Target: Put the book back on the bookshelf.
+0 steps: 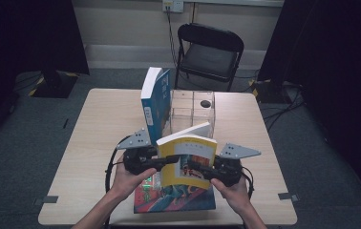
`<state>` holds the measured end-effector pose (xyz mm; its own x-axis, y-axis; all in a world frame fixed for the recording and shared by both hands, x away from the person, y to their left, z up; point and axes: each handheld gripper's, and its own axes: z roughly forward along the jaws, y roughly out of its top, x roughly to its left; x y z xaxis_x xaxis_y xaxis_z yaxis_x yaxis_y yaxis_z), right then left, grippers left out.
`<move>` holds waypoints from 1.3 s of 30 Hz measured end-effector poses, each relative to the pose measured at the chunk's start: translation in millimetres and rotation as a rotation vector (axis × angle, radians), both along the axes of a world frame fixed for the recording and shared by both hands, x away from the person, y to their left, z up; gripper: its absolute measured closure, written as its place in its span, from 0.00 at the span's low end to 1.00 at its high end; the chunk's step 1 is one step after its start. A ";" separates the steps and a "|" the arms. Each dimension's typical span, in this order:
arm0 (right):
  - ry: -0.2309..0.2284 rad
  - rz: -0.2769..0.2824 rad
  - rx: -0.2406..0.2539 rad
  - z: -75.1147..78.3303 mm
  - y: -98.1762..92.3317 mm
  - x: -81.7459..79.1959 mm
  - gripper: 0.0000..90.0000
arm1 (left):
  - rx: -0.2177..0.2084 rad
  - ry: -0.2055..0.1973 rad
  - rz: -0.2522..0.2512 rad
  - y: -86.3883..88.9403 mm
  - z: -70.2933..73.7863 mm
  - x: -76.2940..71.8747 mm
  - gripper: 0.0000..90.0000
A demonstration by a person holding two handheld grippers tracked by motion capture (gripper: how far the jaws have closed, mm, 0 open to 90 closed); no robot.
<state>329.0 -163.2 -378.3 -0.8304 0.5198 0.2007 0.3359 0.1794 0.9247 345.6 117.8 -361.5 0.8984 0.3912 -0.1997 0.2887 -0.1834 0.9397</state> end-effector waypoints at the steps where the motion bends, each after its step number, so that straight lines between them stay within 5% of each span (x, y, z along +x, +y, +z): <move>1: -0.009 -0.006 -0.008 -0.3 -1.8 -0.5 0.73 | 0.002 -0.025 0.012 -1.4 -1.0 -4.9 0.78; 7: -0.074 -0.077 -0.056 4.2 -16.2 -7.4 0.59 | -0.002 -0.035 0.008 -3.7 -1.9 -12.0 0.79; 13: -0.060 -0.166 -0.044 0.5 -32.8 0.7 0.43 | 0.001 -0.039 0.028 -4.7 -2.1 -13.7 0.79; 23: 0.008 -0.096 -0.037 -15.2 -15.5 13.6 0.33 | 0.049 -0.076 0.066 -14.2 1.6 -17.2 0.79; 34: 0.002 -0.088 -0.063 -13.6 -9.4 9.5 0.31 | 0.077 -0.090 0.067 -21.9 1.5 -19.9 0.76; 39: -0.020 -0.078 -0.108 -11.9 -2.3 7.4 0.32 | 0.073 -0.113 0.106 -22.3 -0.7 -22.9 0.75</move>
